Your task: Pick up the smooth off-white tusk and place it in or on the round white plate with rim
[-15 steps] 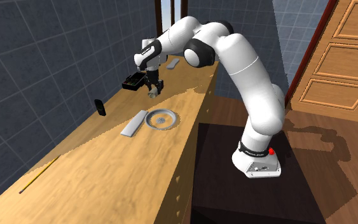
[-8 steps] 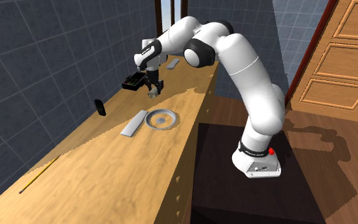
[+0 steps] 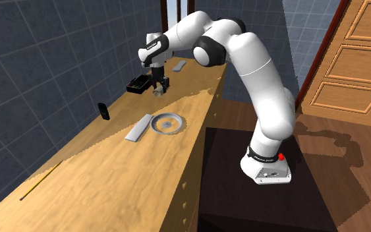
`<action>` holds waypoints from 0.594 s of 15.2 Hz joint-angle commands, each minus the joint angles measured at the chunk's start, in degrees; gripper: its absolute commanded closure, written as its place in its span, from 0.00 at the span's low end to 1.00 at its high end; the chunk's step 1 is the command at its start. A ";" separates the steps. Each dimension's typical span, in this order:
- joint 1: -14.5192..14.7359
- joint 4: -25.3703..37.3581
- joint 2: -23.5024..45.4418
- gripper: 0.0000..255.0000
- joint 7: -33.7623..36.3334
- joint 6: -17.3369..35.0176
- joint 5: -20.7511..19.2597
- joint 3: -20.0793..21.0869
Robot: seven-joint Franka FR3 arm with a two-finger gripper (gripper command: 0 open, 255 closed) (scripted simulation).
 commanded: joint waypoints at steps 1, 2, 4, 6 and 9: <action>0.09 0.61 -0.66 1.00 0.27 -1.23 -0.36 -0.24; 0.14 0.84 -1.01 1.00 0.38 -1.79 -0.53 -0.35; 0.23 1.36 -1.69 1.00 0.60 -2.92 -0.86 -0.57; 0.30 1.93 -2.32 1.00 0.82 -4.08 -1.19 -0.78; 0.37 2.91 -3.20 1.00 1.13 -5.86 -1.65 -1.07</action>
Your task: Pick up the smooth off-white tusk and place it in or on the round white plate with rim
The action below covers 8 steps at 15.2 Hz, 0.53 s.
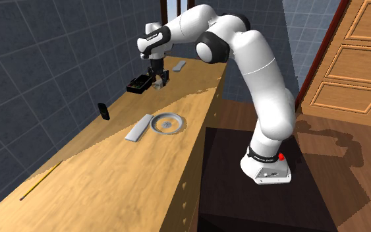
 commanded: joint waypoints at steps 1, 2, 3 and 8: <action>0.11 0.49 -0.31 1.00 0.26 -0.77 -0.19 -0.08; 1.60 -2.88 -2.48 1.00 0.92 0.54 -0.77 -0.34; 3.05 -6.08 -4.59 1.00 1.65 1.76 -1.38 -0.59; 9.69 -20.00 -14.47 1.00 6.52 6.87 -4.95 -1.36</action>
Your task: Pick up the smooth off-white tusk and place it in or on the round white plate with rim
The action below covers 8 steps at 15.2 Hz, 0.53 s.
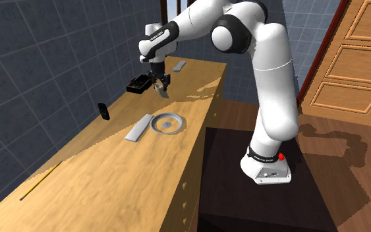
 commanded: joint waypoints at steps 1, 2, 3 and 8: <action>2.29 -4.73 -3.30 1.00 2.16 1.91 -1.35 -0.07; 3.46 -7.09 -5.16 1.00 3.43 2.70 -2.19 -0.08; 4.59 -9.37 -6.99 1.00 4.76 3.45 -3.05 -0.05; 9.40 -19.61 -15.78 1.00 12.29 6.39 -7.52 0.98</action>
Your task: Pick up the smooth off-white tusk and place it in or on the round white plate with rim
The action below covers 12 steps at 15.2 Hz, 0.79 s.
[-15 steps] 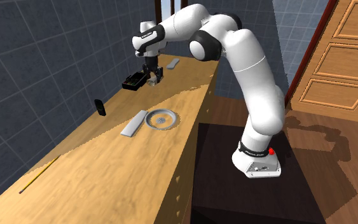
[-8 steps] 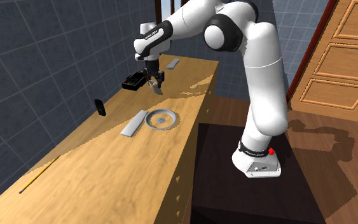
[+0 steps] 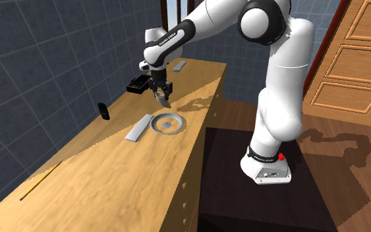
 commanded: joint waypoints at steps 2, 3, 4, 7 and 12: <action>2.52 -5.96 -5.17 1.00 4.98 1.66 -2.67 1.09; 3.19 -7.66 -6.76 1.00 6.65 2.00 -3.48 1.62; 3.83 -9.30 -8.31 1.00 8.33 2.30 -4.23 2.21; 5.14 -13.15 -11.22 1.00 11.98 3.62 -5.49 3.74; 5.18 -14.68 -8.60 1.00 10.80 7.51 -4.03 3.62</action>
